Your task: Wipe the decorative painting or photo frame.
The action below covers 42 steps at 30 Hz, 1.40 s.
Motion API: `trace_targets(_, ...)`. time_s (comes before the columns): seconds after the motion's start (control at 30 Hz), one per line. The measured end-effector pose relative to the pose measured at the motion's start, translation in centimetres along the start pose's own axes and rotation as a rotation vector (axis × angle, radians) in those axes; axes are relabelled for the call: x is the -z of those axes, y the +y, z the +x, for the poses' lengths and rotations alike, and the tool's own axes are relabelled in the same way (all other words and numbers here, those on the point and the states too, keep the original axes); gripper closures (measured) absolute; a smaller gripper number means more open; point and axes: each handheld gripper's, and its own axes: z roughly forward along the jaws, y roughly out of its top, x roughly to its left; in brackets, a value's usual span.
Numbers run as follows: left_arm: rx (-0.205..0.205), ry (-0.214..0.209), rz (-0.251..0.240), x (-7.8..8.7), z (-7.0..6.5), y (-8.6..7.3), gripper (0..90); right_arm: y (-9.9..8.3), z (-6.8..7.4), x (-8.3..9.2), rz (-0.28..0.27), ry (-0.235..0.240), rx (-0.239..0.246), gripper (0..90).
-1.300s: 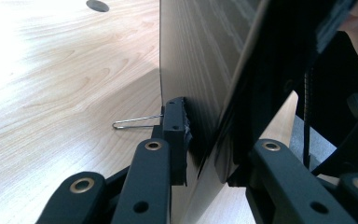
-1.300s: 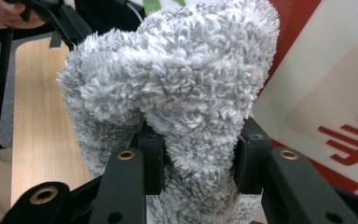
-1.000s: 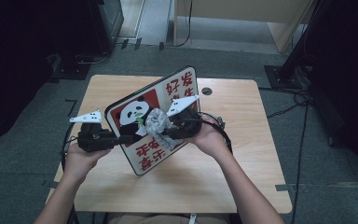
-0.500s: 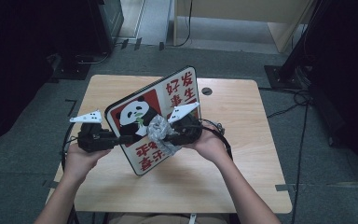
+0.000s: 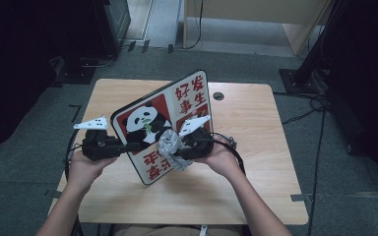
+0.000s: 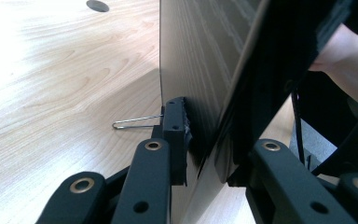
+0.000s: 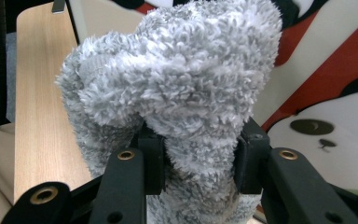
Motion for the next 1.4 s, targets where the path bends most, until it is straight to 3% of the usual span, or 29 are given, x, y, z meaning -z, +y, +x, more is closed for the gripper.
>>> trace_targets(1.07,-0.002,0.002,-0.001,0.0,-0.1,-0.1,75.8,-5.6,-0.3,-3.9,0.014,0.12,-0.064,62.7)
trace_targets(1.27,0.0,0.004,-0.002,0.0,0.0,0.0,76.0,-5.3,-0.4,-3.2,0.009,0.158,-0.099,63.3)
trace_targets(1.4,0.002,0.004,-0.004,0.0,0.0,0.0,76.0,-4.4,-0.4,-2.1,-0.039,0.174,-0.088,63.3)
